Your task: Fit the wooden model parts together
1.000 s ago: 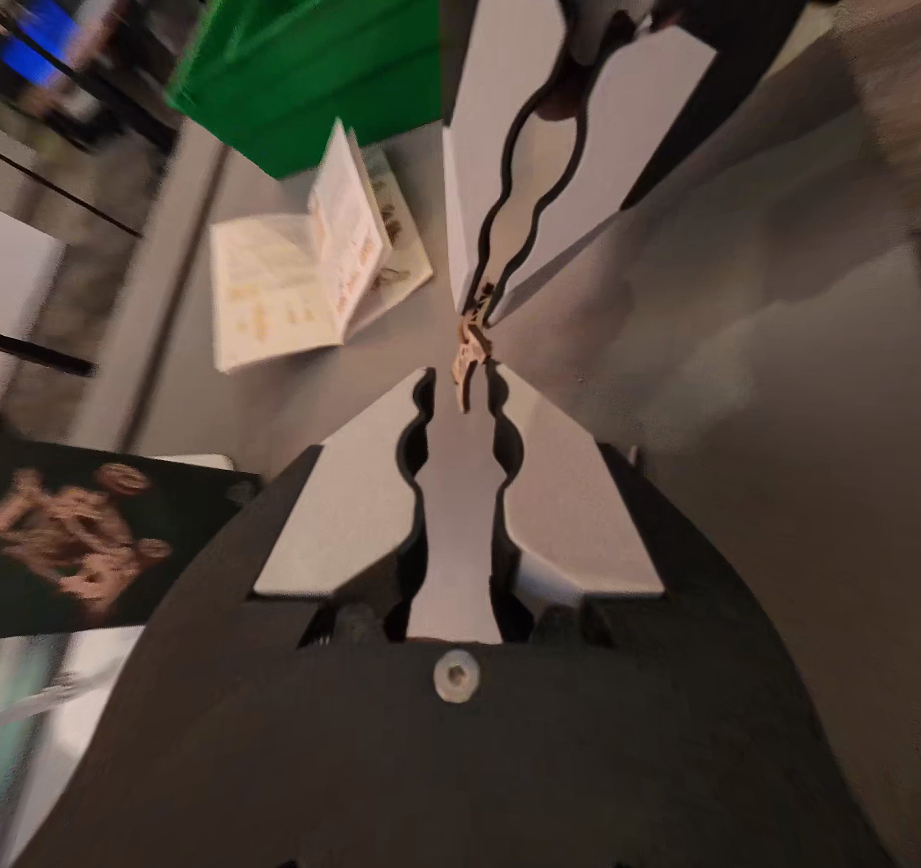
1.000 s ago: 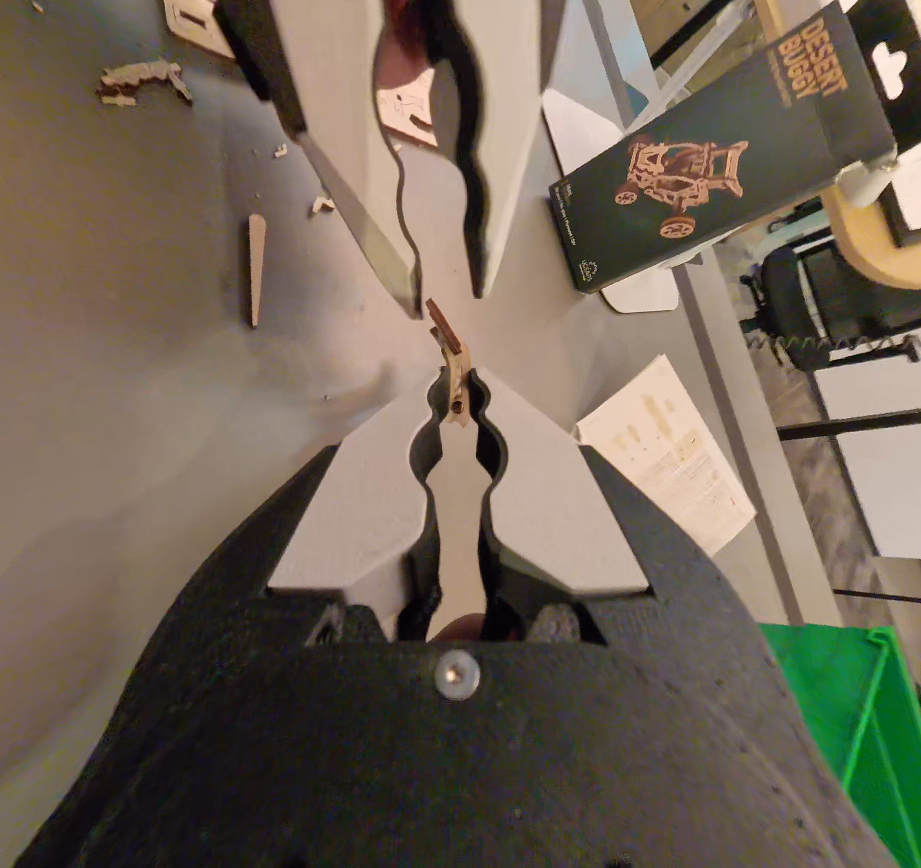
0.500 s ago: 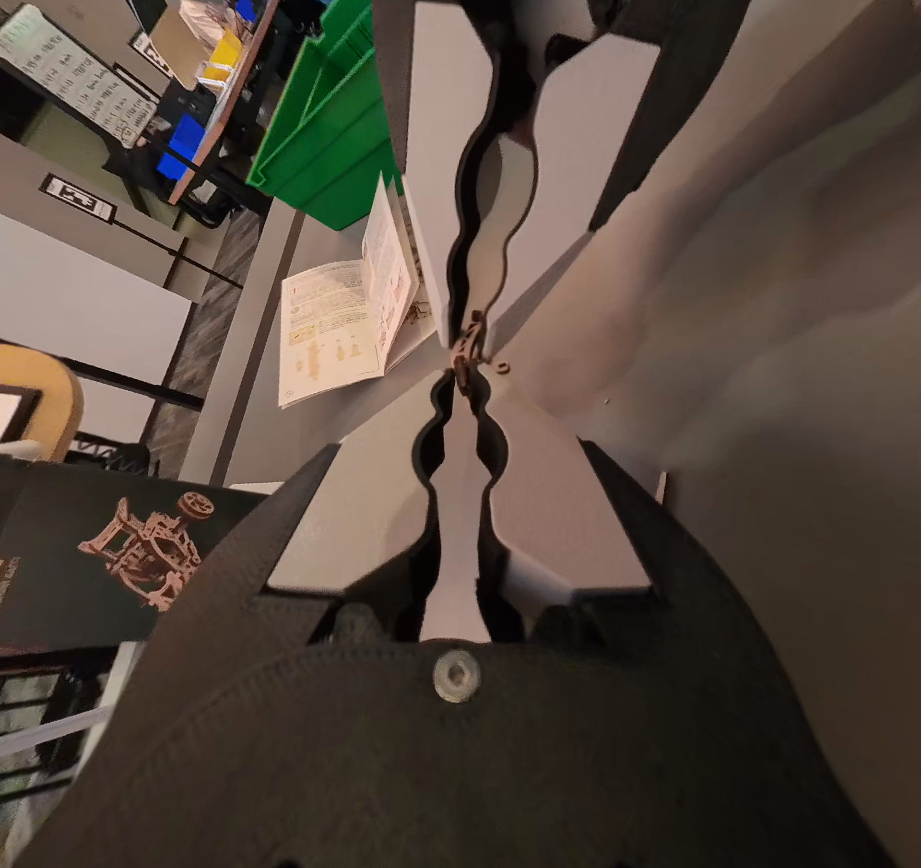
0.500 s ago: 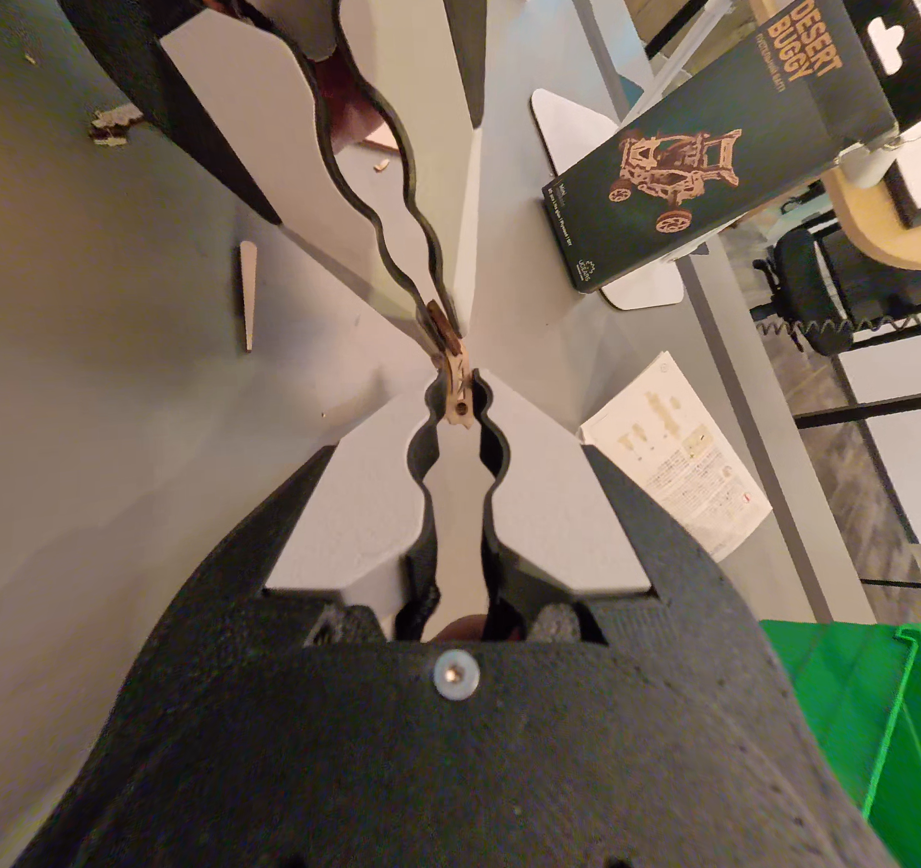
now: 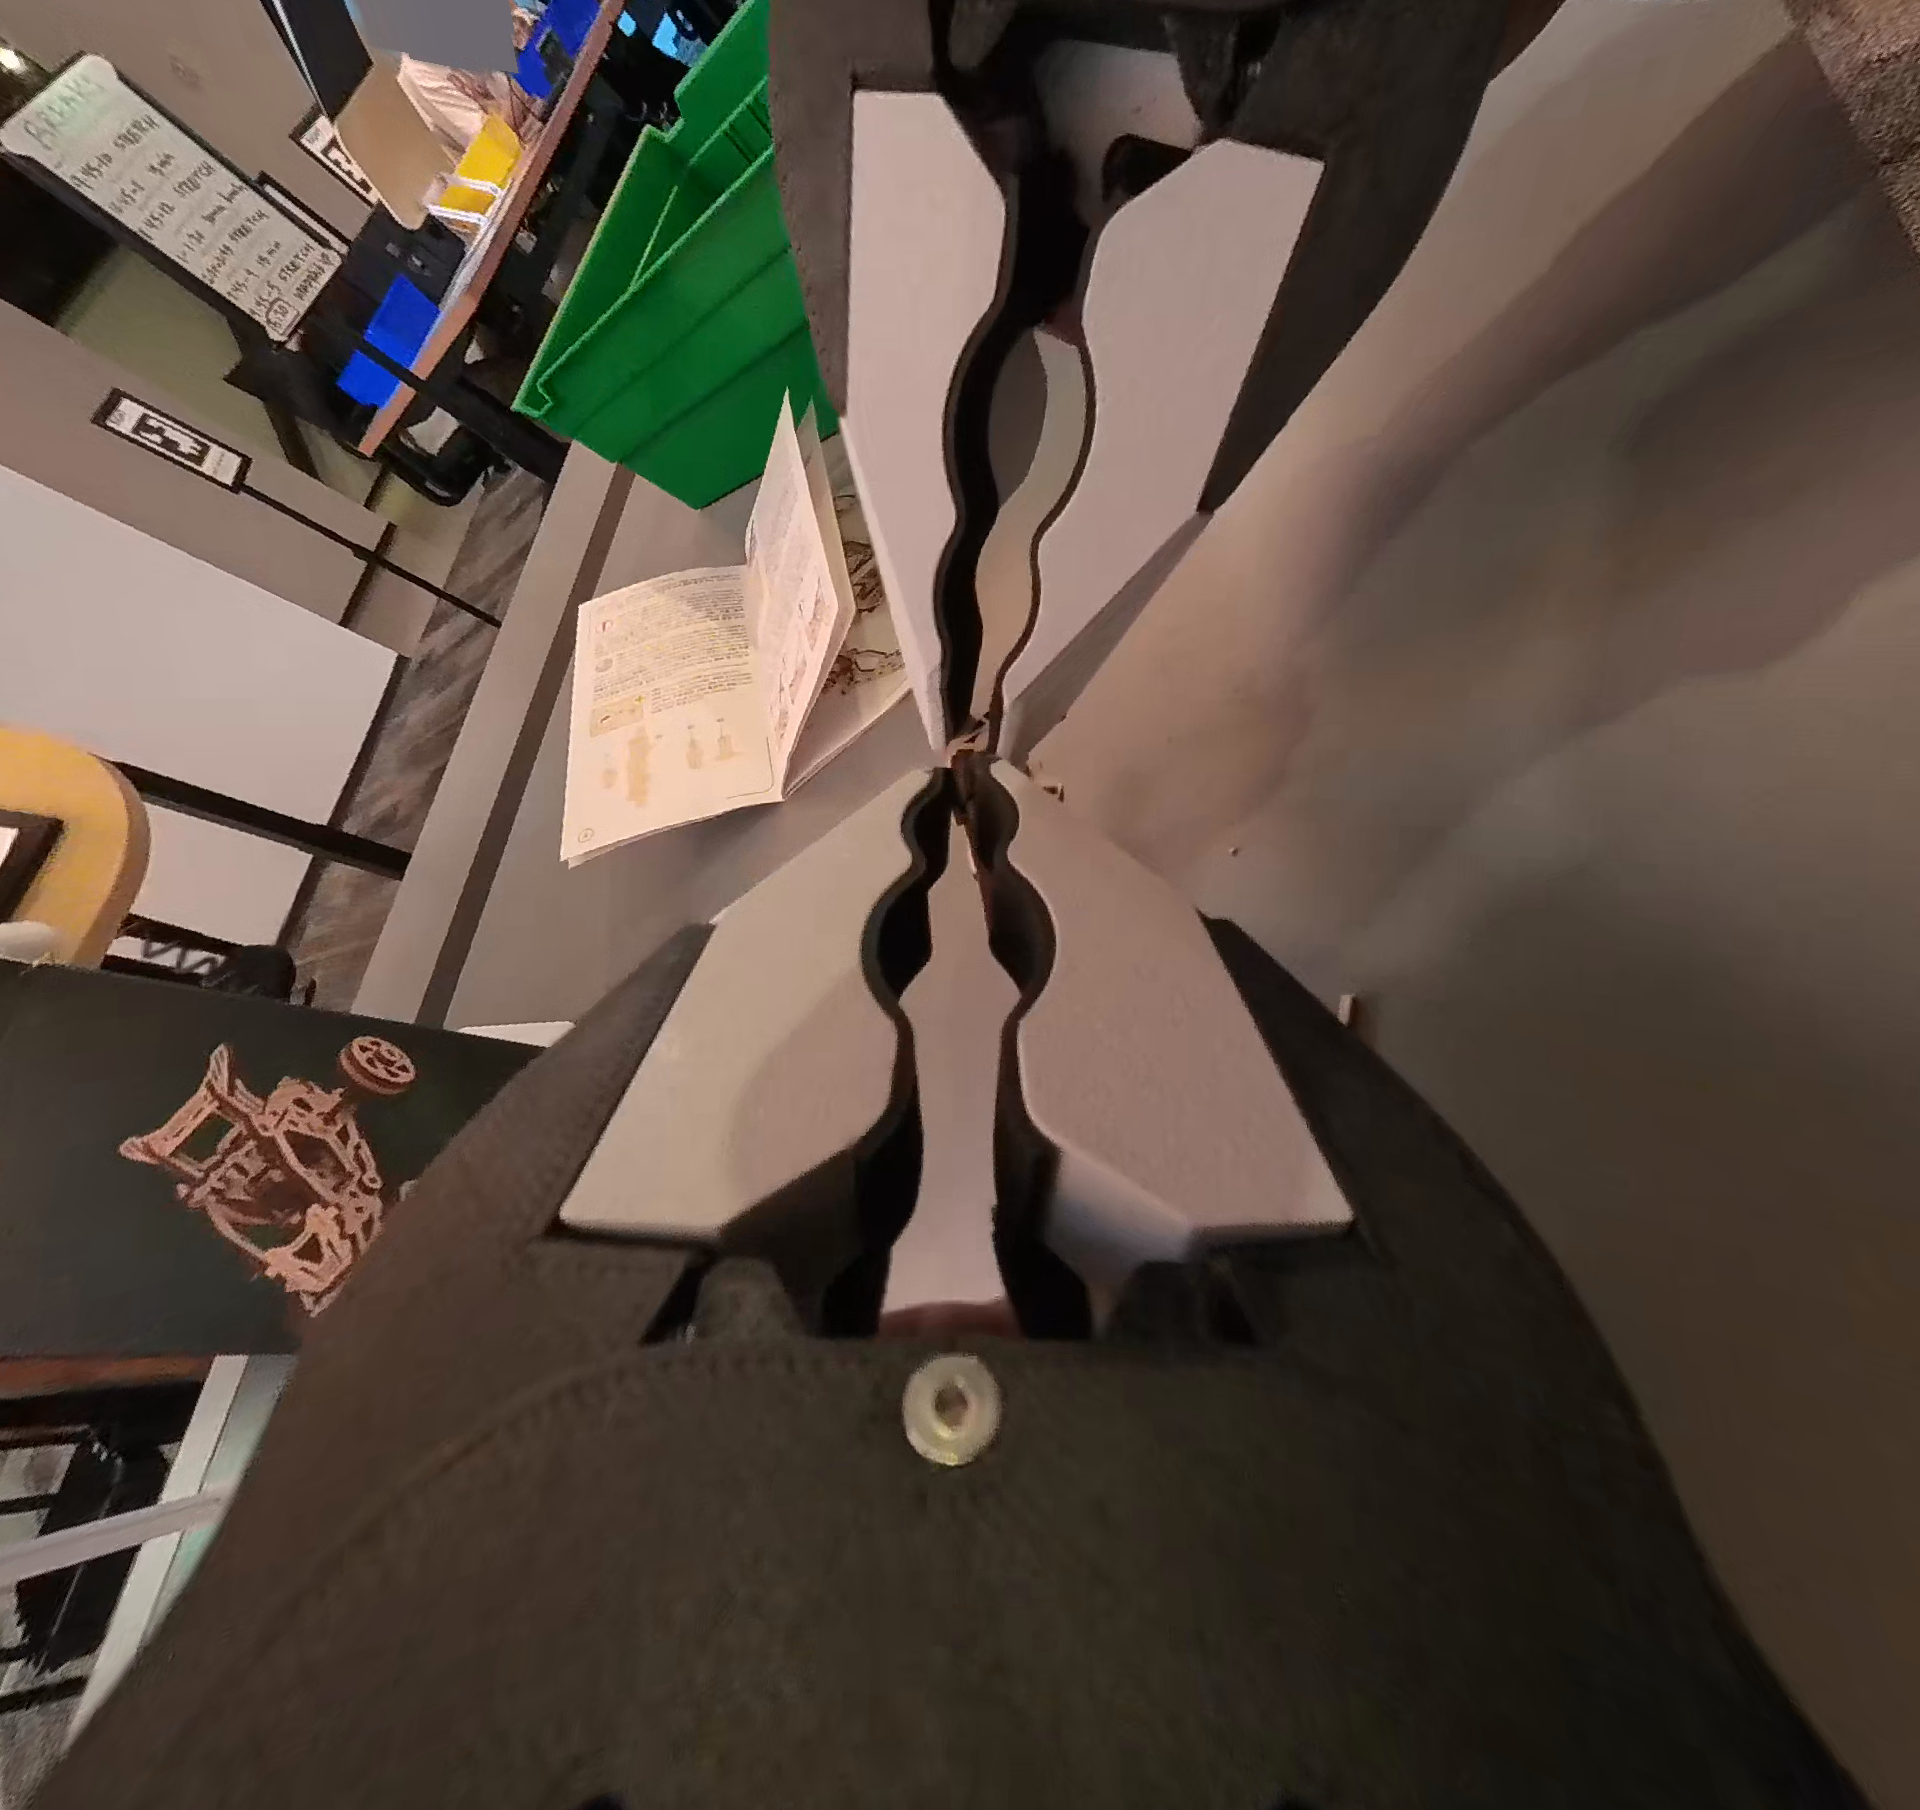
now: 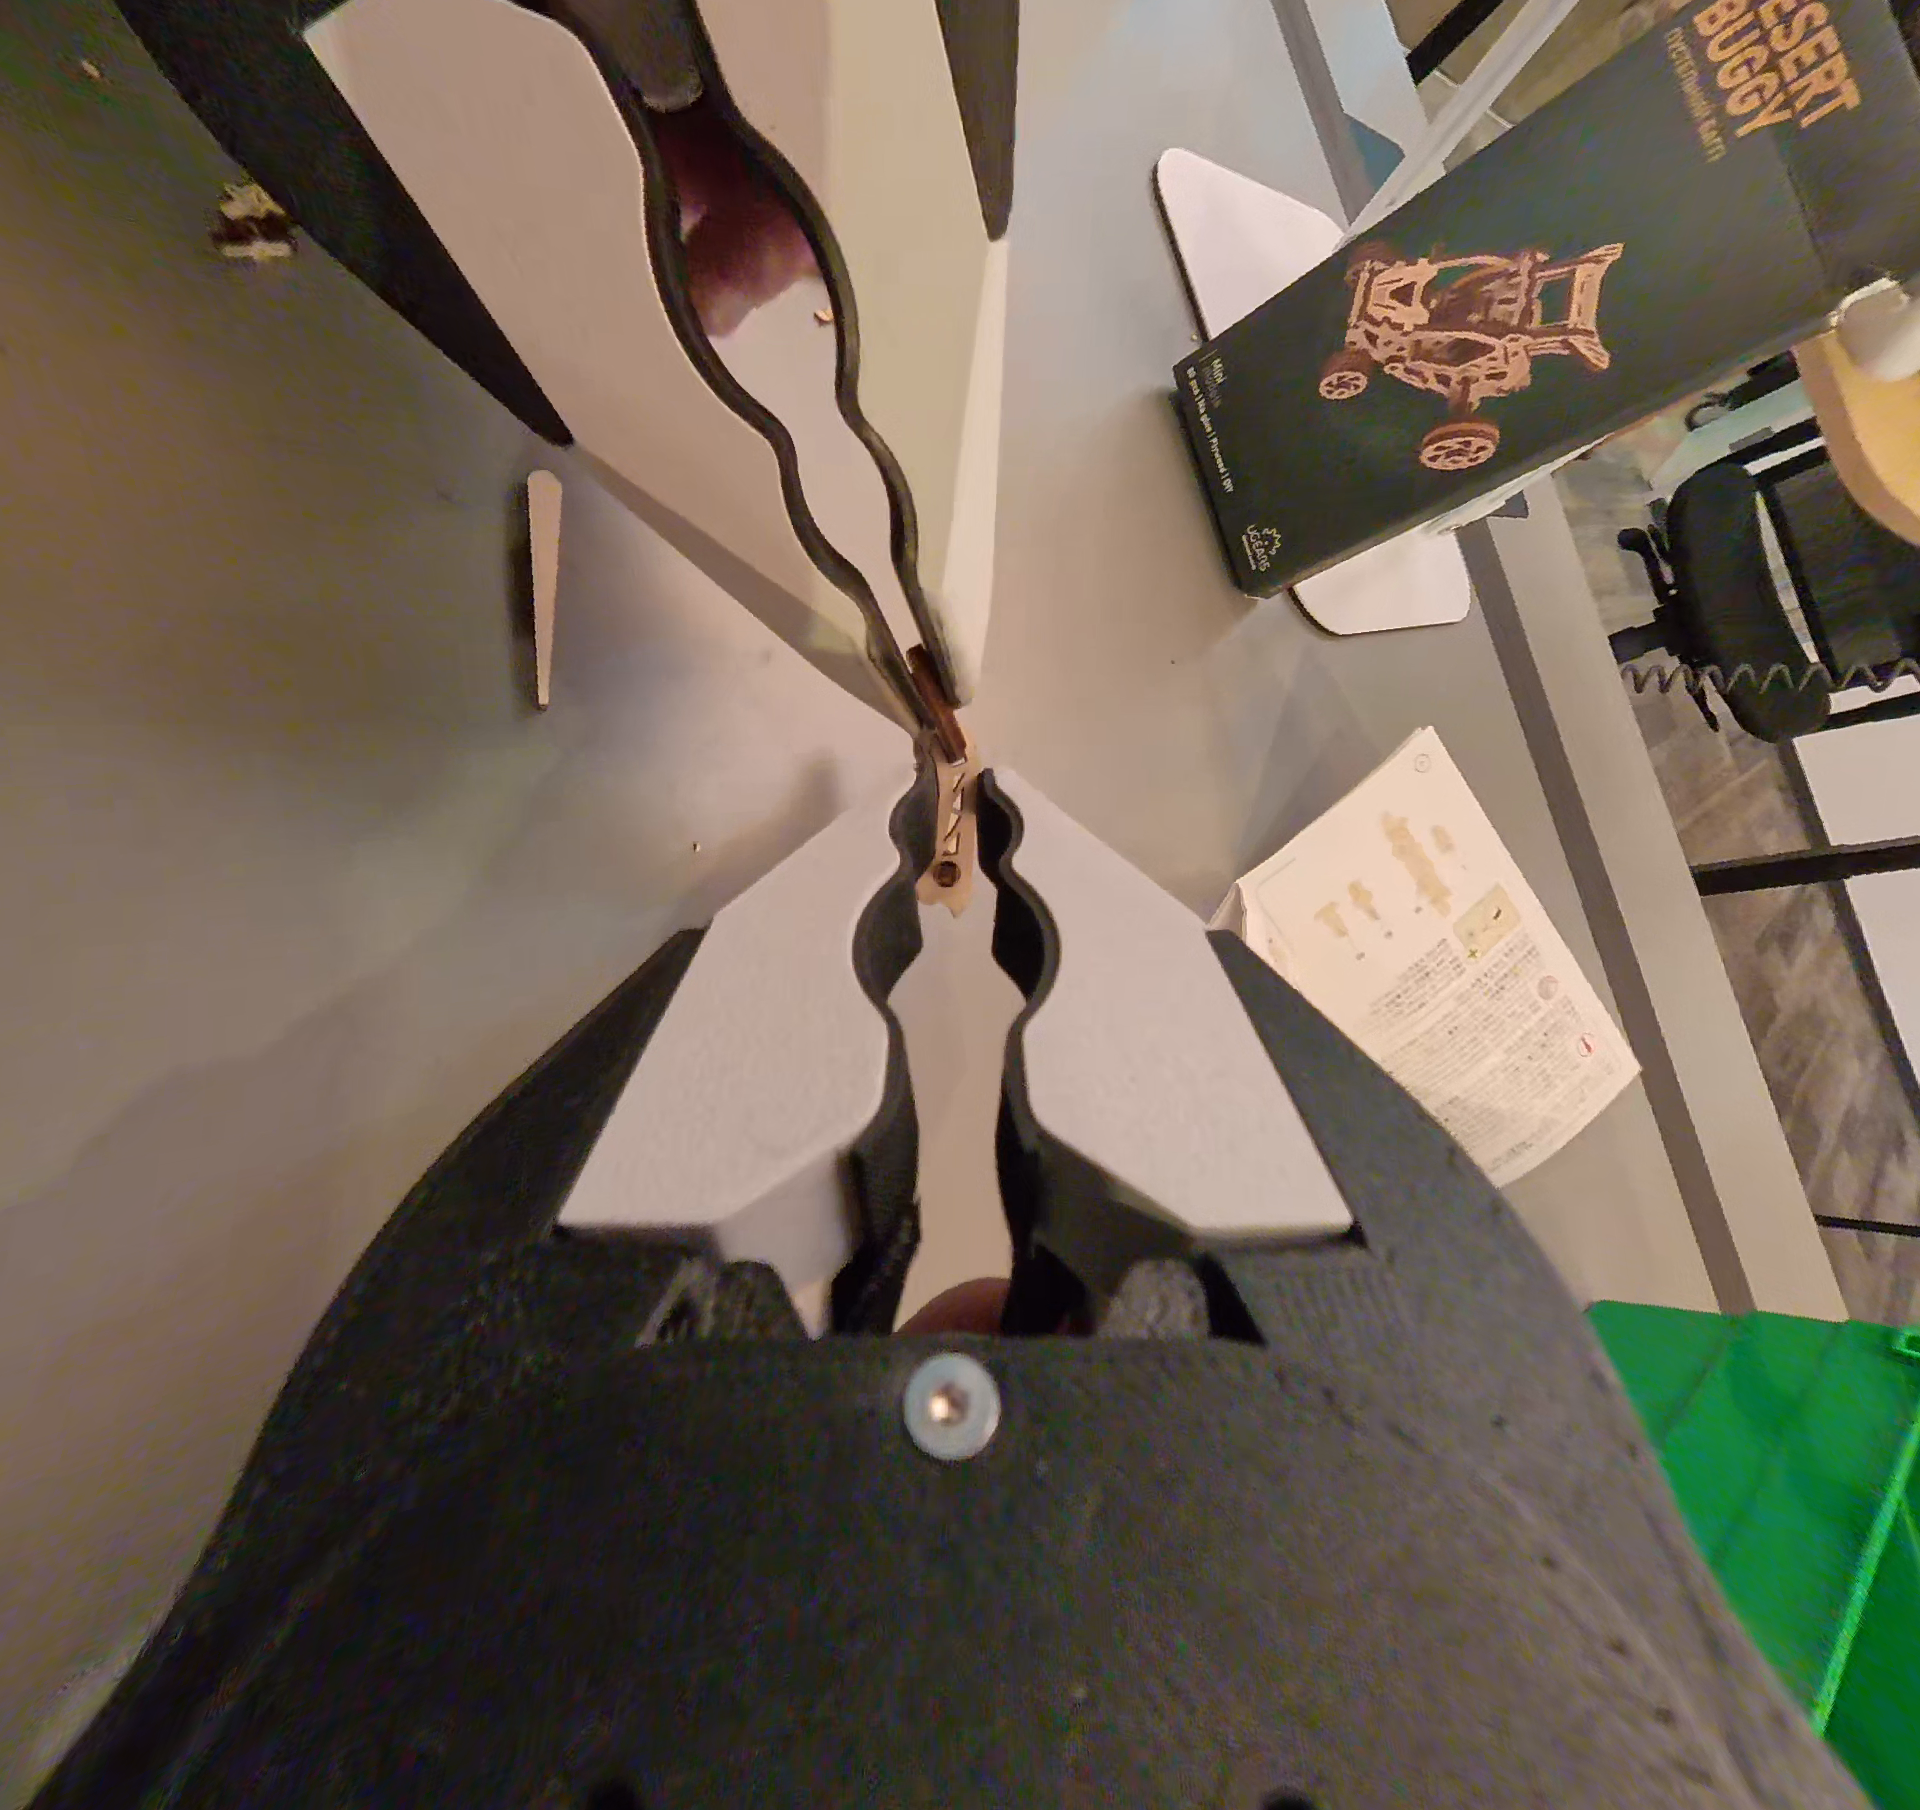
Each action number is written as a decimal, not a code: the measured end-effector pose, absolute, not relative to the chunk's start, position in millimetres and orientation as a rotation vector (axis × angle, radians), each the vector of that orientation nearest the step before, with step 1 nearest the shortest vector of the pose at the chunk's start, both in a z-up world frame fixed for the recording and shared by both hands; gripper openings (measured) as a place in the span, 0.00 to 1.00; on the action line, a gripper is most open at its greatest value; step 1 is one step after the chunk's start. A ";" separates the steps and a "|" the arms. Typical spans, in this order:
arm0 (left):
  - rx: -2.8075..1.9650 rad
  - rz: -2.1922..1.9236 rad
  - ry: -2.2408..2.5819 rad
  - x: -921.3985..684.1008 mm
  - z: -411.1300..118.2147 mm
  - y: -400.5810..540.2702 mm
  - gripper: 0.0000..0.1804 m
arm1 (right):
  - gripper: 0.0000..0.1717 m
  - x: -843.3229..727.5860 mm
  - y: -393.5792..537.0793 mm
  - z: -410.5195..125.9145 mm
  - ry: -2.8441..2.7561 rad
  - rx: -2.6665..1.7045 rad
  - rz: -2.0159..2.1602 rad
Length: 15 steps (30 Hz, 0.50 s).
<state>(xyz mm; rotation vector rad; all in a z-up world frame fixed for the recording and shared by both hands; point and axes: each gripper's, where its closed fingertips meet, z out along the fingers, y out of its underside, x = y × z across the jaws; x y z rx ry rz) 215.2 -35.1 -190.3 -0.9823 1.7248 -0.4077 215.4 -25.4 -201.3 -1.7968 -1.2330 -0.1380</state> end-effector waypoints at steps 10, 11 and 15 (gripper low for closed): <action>-0.976 -0.490 1.753 212.8 -197.5 -37.4 0.00 | 0.02 210.6 -26.4 -209.2 -1.314 -1.748 -0.185; -0.978 -0.500 1.750 212.6 -197.2 -37.2 0.00 | 0.02 210.0 -25.8 -209.1 -1.318 -1.741 -0.193; -0.987 -0.536 1.744 211.5 -198.4 -37.4 0.01 | 0.02 207.8 -25.5 -211.1 -1.336 -1.728 -0.214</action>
